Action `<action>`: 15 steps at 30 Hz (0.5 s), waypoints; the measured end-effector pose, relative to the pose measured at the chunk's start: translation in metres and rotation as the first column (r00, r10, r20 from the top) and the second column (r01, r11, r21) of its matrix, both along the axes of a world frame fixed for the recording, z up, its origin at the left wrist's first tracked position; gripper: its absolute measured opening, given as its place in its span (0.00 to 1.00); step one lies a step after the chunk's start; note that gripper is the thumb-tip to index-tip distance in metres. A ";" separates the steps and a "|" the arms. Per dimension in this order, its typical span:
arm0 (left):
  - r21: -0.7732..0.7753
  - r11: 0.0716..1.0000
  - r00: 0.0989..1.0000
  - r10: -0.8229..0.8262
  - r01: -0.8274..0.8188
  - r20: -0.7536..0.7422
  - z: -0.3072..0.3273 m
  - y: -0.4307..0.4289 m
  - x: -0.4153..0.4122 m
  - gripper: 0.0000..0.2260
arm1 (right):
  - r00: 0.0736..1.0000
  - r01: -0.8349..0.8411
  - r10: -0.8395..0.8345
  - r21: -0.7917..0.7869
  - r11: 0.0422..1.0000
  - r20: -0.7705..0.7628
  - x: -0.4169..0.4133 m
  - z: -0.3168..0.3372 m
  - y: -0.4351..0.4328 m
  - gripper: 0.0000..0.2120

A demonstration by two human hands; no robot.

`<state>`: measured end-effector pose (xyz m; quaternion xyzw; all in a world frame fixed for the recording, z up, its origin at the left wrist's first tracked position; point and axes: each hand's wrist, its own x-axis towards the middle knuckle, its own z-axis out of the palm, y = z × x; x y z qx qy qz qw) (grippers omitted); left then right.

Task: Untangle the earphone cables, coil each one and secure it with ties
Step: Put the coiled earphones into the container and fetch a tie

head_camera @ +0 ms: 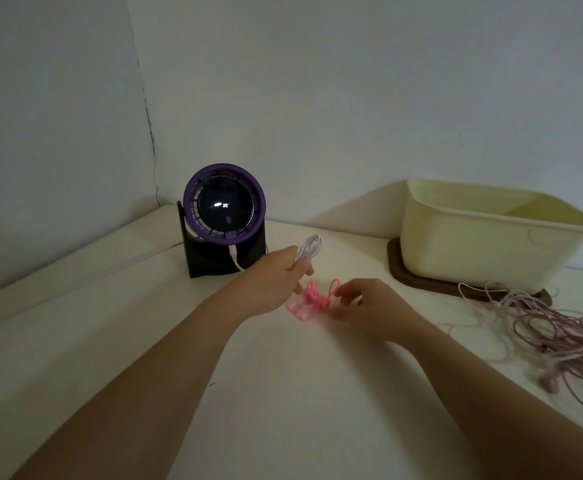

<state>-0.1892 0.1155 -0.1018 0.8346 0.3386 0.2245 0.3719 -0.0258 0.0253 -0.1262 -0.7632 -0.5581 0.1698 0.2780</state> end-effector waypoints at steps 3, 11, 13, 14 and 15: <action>-0.072 0.996 0.998 -0.049 0.053 0.050 -0.008 -0.004 0.007 0.13 | 0.999 -0.002 0.001 0.044 0.999 0.039 -0.010 -0.006 0.005 0.13; -0.072 0.991 0.990 -0.108 0.114 0.086 -0.035 -0.002 0.016 0.14 | 0.993 -0.116 0.117 0.143 0.983 0.004 0.003 -0.012 0.002 0.05; -0.052 0.991 0.989 -0.120 0.124 0.081 -0.038 -0.002 0.016 0.14 | 0.992 -0.123 0.123 0.150 0.981 0.013 0.004 -0.012 0.002 0.03; -0.051 0.991 0.989 -0.121 0.125 0.082 -0.038 -0.002 0.015 0.14 | 0.993 -0.120 0.120 0.152 0.981 0.012 0.004 -0.012 0.002 0.03; -0.057 0.991 0.989 -0.119 0.124 0.087 -0.038 -0.003 0.015 0.14 | 0.993 -0.118 0.118 0.152 0.981 0.006 0.003 -0.012 0.003 0.02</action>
